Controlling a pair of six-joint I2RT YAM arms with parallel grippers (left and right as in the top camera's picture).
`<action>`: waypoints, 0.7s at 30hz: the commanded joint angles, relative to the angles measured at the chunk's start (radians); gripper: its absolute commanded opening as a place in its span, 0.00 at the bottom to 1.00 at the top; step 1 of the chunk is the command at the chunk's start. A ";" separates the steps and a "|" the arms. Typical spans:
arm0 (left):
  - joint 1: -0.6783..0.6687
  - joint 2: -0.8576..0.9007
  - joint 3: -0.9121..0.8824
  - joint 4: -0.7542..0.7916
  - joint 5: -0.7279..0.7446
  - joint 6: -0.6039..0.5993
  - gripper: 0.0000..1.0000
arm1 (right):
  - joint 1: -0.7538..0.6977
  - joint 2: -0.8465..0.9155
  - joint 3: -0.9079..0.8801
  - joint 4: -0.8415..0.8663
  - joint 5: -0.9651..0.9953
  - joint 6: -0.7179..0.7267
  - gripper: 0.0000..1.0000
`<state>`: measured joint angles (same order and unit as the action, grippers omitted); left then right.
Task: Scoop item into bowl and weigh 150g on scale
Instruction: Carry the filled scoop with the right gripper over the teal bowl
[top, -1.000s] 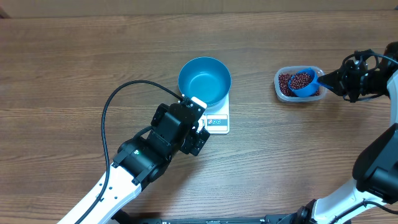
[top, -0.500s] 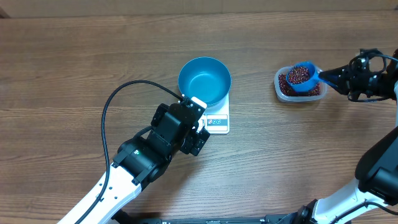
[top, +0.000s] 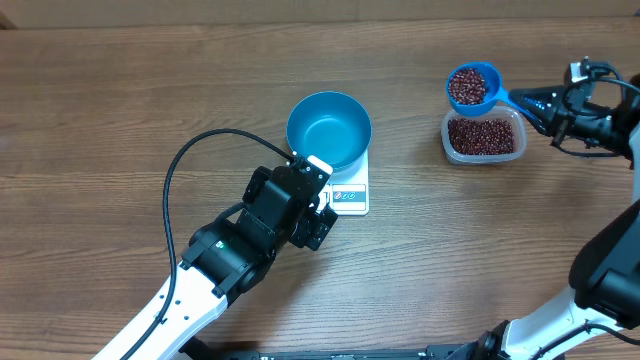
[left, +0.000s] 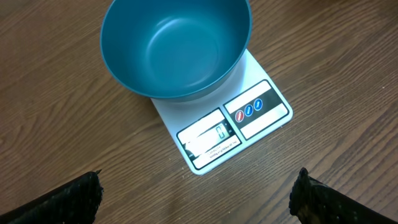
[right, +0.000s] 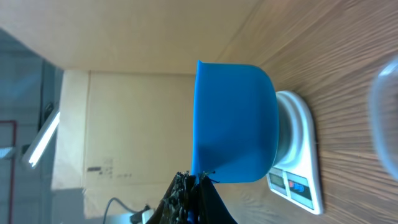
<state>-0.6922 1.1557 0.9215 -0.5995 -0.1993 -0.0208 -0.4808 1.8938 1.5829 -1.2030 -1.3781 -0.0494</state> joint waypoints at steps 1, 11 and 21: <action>-0.002 -0.011 -0.010 0.001 -0.011 -0.010 1.00 | 0.061 -0.014 0.000 0.004 -0.091 -0.012 0.04; -0.002 -0.011 -0.010 0.001 -0.011 -0.010 0.99 | 0.250 -0.014 0.003 0.022 -0.104 -0.011 0.04; -0.002 -0.011 -0.010 0.001 -0.011 -0.010 1.00 | 0.434 -0.014 0.129 0.032 0.143 0.066 0.04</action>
<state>-0.6922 1.1557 0.9215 -0.5995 -0.1993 -0.0208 -0.0879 1.8938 1.6295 -1.1778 -1.3159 -0.0231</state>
